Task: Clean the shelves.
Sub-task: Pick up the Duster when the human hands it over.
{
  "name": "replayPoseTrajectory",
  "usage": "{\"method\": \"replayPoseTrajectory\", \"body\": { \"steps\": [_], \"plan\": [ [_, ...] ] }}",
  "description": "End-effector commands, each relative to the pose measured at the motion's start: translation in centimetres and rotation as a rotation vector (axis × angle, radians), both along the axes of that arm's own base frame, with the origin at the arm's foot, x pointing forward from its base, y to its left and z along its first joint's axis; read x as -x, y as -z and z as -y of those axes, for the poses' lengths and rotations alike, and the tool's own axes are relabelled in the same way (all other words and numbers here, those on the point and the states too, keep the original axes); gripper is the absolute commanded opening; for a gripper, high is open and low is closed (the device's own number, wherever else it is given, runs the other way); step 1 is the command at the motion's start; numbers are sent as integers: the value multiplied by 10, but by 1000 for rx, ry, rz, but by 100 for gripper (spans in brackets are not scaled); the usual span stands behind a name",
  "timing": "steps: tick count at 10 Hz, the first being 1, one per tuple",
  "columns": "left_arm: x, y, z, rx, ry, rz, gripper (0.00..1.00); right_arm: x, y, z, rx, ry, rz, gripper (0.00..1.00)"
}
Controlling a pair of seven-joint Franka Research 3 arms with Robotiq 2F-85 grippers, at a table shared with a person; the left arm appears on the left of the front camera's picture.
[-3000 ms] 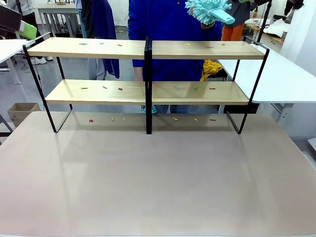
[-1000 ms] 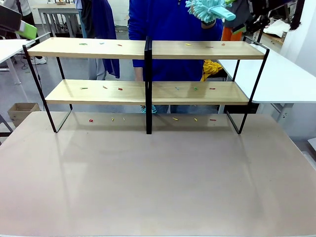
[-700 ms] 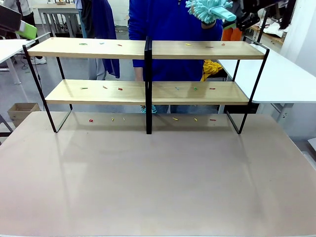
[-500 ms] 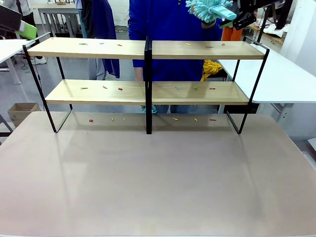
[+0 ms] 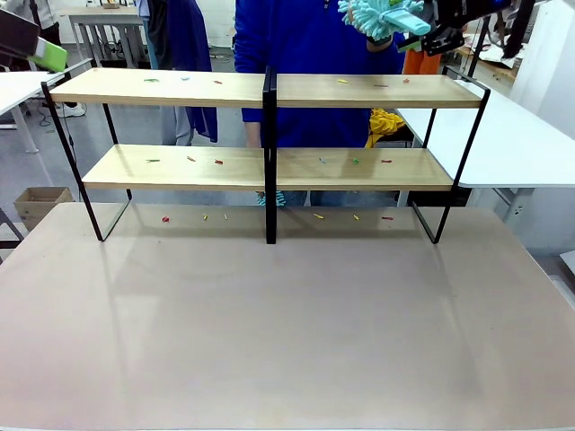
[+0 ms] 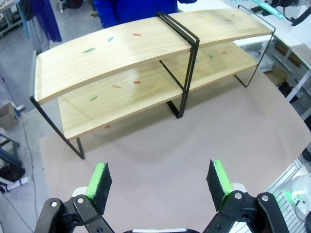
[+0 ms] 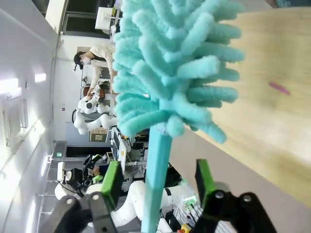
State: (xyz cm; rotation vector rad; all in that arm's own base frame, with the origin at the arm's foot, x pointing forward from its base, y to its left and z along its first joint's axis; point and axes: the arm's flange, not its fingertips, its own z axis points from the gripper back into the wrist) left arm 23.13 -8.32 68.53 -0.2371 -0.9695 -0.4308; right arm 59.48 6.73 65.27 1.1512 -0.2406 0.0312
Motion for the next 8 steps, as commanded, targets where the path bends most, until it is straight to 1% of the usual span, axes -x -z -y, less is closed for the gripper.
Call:
{"method": "replayPoseTrajectory", "body": {
  "steps": [1, 2, 3, 4, 5, 8],
  "plan": [
    [0, 0, 0, -3, 5, 2, 100, 7, 2, -1, -45, 22, 4, 0],
    [0, 0, 0, -3, 5, 2, 100, 8, 1, 1, -46, 33, 10, 0],
    [0, 0, 0, -3, 5, 2, 100, 9, 0, 4, -50, 36, 15, 14],
    [0, 0, 0, -3, 5, 2, 100, 9, 0, 4, -53, 37, 16, 4],
    [0, 0, 0, -3, 5, 2, 100, 9, 0, 5, -55, 35, 17, 0],
    [0, 0, 0, -3, 5, 2, 100, 7, 2, 5, -64, 28, 7, 0]
  ]
}}
